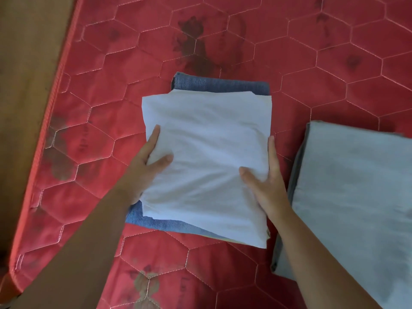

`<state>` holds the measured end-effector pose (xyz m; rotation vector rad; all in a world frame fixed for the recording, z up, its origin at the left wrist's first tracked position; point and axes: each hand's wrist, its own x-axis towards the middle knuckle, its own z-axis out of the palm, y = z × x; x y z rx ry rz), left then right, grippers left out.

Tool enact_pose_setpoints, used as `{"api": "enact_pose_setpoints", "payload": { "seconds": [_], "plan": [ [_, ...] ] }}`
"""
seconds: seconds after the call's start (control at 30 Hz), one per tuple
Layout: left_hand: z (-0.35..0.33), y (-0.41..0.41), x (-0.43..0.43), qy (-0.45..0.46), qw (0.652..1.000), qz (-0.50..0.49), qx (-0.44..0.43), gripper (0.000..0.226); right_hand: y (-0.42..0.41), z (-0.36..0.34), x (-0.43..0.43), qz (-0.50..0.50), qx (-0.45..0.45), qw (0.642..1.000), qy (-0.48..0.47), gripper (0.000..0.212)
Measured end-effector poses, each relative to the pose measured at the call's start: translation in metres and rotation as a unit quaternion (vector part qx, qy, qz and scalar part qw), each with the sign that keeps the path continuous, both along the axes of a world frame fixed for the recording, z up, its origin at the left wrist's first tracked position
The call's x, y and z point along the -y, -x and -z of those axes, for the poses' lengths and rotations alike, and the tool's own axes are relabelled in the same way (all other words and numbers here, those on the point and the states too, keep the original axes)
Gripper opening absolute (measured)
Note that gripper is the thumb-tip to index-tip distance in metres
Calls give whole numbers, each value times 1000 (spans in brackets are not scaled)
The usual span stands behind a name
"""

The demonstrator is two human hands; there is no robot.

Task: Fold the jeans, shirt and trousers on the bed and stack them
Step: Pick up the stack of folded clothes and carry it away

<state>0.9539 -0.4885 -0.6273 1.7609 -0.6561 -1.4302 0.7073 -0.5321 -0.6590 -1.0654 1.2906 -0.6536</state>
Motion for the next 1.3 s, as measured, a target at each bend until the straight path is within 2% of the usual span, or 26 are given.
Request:
{"api": "enact_pose_setpoints", "payload": {
  "seconds": [0.13, 0.33, 0.6, 0.77, 0.93, 1.17, 1.3],
  "plan": [
    [-27, 14, 1, 39, 998, -29, -30, 65, 9, -20, 11, 9, 8, 1000, 12, 83],
    [-76, 56, 15, 90, 995, -31, 16, 64, 43, -58, 27, 10, 4, 998, 64, 79],
    [-116, 155, 25, 137, 990, 18, 32, 64, 146, -112, 22, 56, -10, 992, 110, 76],
    [-99, 232, 15, 140, 989, 45, 12, 63, 224, -119, -1, 75, -65, 990, 103, 77],
    [-60, 280, -9, 120, 991, 57, 7, 63, 277, -92, -27, 80, -89, 988, 96, 76],
    [8, 301, -35, 61, 997, 49, 0, 62, 290, -33, -45, 76, -86, 993, 10, 77],
    [10, 299, -34, 60, 993, 77, 59, 59, 293, -31, -43, 61, -74, 995, 9, 81]
  ]
}}
